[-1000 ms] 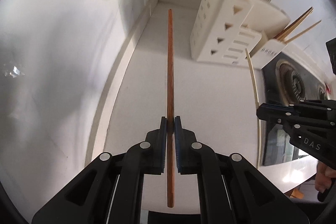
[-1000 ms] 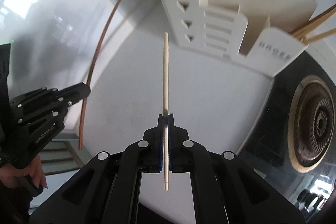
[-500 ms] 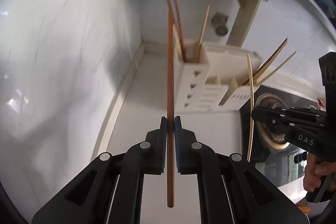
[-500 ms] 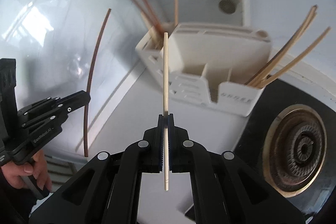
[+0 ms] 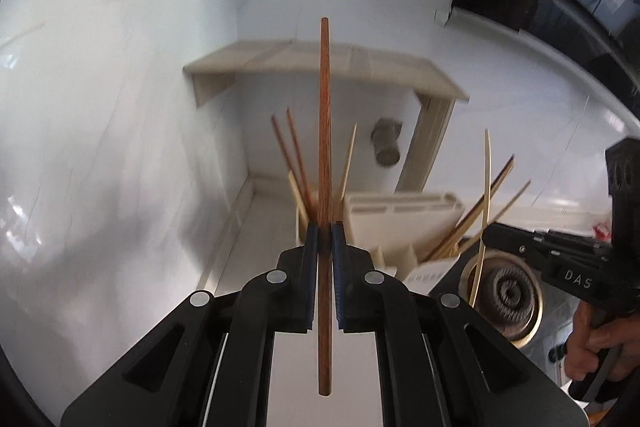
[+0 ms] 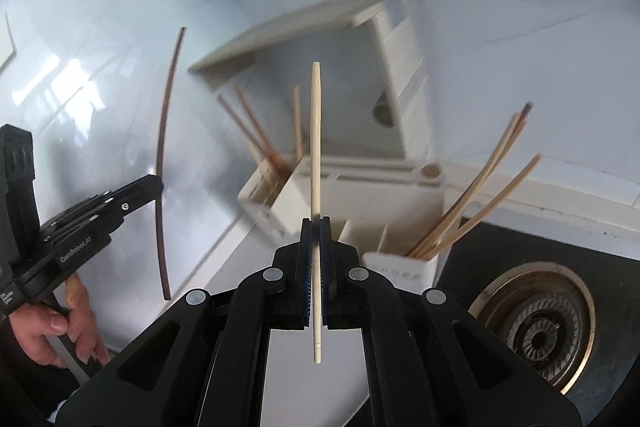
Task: Organize utensils
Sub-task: 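Lift both held chopsticks upright and carry them toward the white holder, then lower the dark red chopstick into the holder and open while the right gripper does the same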
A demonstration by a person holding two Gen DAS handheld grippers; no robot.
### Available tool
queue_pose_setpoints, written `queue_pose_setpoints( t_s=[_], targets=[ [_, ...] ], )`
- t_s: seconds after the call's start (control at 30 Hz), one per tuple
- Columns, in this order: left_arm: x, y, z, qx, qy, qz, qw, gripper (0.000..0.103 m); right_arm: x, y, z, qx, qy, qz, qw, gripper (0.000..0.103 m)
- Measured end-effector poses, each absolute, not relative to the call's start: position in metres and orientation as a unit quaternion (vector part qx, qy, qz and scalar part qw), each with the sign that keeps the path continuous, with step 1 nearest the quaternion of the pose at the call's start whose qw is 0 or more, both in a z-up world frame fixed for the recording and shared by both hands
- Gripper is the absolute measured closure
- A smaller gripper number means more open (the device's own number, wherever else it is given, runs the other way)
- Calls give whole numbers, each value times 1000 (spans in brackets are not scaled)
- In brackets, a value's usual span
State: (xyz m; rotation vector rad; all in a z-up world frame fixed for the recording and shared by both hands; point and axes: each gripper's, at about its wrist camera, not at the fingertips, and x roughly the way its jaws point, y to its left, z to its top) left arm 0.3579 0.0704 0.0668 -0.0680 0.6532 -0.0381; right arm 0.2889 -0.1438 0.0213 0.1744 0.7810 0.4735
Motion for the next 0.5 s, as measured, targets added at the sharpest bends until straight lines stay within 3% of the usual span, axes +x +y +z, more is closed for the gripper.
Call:
queue_pose_setpoints(
  t_s=[0.5],
  targets=[
    [395, 78, 97, -95, 215, -49, 971, 97, 313, -183, 44, 151, 299, 183, 924, 99]
  ],
)
